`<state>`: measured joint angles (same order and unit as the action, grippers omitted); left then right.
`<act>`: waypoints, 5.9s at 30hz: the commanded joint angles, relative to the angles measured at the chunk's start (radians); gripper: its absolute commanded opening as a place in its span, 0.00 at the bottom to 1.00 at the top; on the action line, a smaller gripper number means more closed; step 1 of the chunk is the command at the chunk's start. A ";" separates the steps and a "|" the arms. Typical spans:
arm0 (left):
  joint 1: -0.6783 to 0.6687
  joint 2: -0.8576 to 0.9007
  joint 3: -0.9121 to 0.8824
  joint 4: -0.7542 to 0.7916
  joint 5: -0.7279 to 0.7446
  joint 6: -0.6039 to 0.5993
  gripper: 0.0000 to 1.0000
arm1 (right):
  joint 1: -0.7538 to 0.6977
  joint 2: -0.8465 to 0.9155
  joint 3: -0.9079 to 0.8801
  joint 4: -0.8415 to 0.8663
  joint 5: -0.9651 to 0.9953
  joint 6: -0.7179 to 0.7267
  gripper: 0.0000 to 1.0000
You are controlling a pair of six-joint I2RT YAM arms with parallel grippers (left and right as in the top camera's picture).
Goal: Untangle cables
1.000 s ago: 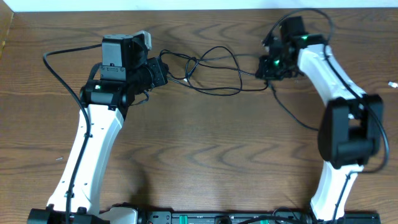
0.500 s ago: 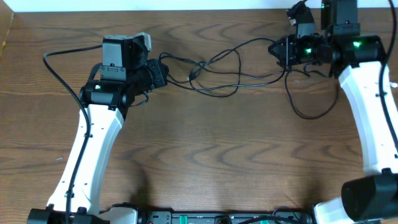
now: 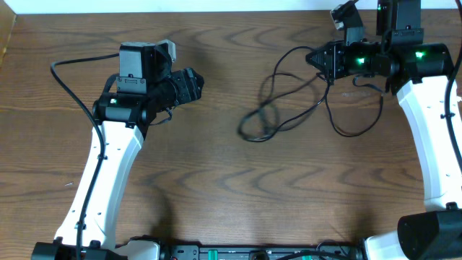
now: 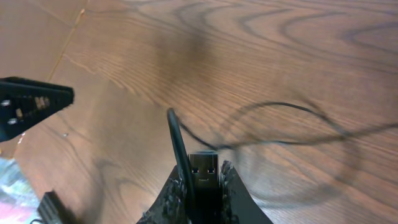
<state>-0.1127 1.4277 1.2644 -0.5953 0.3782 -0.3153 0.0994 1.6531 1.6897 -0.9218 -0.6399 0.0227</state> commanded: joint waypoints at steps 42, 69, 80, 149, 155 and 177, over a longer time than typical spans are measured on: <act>-0.310 0.254 0.010 0.677 0.317 0.063 0.89 | 0.071 -0.023 0.014 -0.058 -0.175 -0.065 0.01; -0.217 0.255 0.010 0.663 0.179 0.036 0.08 | 0.053 -0.023 0.014 -0.059 -0.072 -0.065 0.17; -0.195 0.163 0.010 0.620 0.179 0.037 0.07 | 0.043 -0.022 0.014 -0.063 0.022 -0.064 0.28; -0.110 -0.233 0.010 0.670 0.151 -0.039 0.08 | 0.348 0.340 0.014 0.248 -0.221 0.112 0.53; -0.110 -0.233 0.010 0.668 0.149 -0.039 0.07 | 0.370 0.343 0.014 0.246 -0.227 0.112 0.52; -0.106 -0.235 0.010 0.706 0.107 -0.074 0.08 | 0.453 0.446 0.010 0.199 0.140 0.252 0.43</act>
<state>-0.2260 1.1954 1.2644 0.0734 0.4908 -0.3489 0.5629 2.0388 1.6897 -0.7300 -0.6254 0.1959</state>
